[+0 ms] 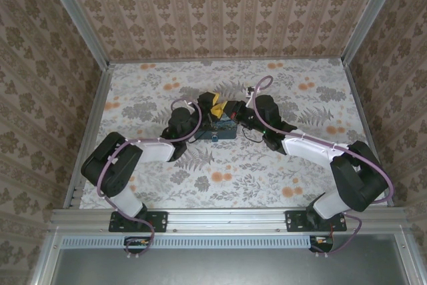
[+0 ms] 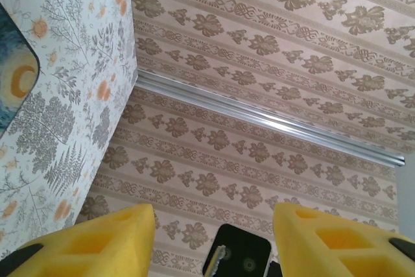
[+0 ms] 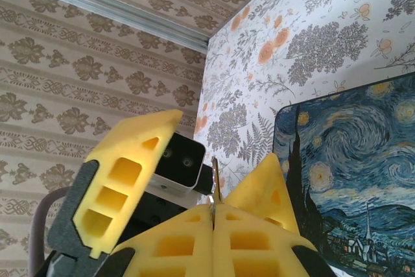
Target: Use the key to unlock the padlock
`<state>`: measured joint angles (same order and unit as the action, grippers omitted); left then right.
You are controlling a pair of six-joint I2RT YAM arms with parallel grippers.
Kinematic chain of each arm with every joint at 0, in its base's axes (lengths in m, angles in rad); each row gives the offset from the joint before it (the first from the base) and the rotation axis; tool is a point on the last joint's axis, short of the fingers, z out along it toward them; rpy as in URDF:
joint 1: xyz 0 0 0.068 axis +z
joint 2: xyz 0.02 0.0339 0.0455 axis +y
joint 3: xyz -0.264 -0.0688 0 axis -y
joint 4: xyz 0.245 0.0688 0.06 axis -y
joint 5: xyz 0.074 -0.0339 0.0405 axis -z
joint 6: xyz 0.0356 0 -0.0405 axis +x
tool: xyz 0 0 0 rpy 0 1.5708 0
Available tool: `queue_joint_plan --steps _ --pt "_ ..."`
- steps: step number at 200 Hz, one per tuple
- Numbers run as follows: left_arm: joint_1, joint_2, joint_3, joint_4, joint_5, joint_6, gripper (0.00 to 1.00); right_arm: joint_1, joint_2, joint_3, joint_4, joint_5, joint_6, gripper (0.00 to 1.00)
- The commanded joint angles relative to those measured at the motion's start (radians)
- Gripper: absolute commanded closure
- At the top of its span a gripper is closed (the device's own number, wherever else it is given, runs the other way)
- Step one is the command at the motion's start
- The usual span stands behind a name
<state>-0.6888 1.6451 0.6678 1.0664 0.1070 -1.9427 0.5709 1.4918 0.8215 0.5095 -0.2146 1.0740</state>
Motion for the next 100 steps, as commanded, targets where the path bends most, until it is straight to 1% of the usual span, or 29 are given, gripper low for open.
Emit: queue_joint_plan --steps 1,56,80,100 --pt "-0.006 0.010 -0.010 0.049 -0.013 -0.001 0.50 -0.004 -0.035 -0.015 0.025 0.003 0.002 1.00" --pt "-0.007 0.017 -0.011 0.055 -0.015 0.006 0.60 -0.005 -0.031 -0.015 0.026 0.000 0.004 1.00" --pt "-0.007 0.019 -0.010 0.054 -0.016 0.011 0.62 -0.005 -0.033 -0.018 0.027 0.000 0.003 1.00" --pt "-0.009 0.018 -0.010 0.052 -0.017 0.012 0.67 -0.006 -0.033 -0.019 0.028 0.001 0.004 1.00"
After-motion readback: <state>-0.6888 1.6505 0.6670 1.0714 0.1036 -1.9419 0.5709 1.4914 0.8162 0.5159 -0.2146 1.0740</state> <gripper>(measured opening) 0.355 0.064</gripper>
